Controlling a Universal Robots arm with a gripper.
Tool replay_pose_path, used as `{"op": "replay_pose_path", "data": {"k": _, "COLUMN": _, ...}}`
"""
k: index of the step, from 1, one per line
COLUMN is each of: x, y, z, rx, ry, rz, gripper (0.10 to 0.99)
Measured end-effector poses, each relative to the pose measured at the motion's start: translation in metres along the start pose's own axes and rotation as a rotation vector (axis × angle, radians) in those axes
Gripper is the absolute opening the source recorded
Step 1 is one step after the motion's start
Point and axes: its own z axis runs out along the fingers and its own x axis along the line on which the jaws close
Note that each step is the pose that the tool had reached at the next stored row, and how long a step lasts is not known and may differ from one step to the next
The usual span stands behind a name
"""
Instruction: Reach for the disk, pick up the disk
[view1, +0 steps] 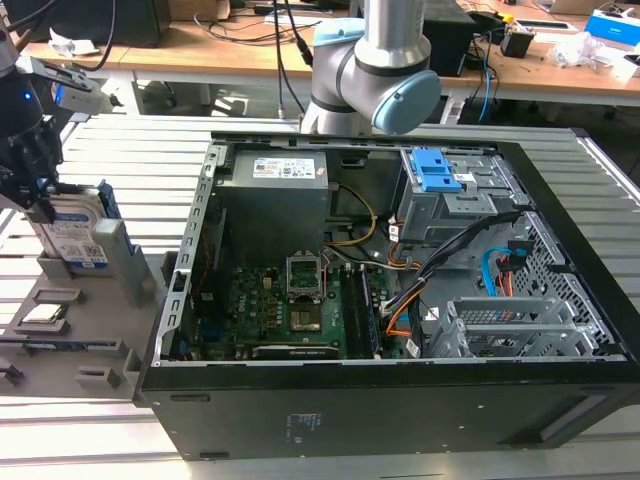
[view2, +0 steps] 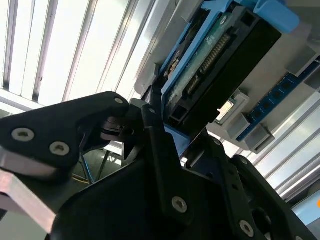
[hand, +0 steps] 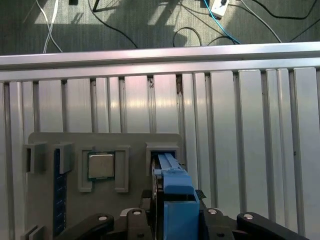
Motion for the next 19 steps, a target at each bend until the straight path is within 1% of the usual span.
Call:
{"op": "replay_pose_path", "data": {"k": 1, "x": 0.0000, "y": 0.0000, "z": 0.0001, "rx": 0.000, "ry": -0.0002, "rz": 0.000, "gripper": 0.396}}
{"op": "replay_pose_path", "data": {"k": 2, "x": 0.0000, "y": 0.0000, "z": 0.0001, "rx": 0.000, "ry": -0.0001, "rz": 0.000, "gripper": 0.369}}
{"op": "replay_pose_path", "data": {"k": 19, "x": 0.0000, "y": -0.0001, "z": 0.0010, "rx": 0.000, "ry": -0.0001, "rz": 0.000, "gripper": 0.369}}
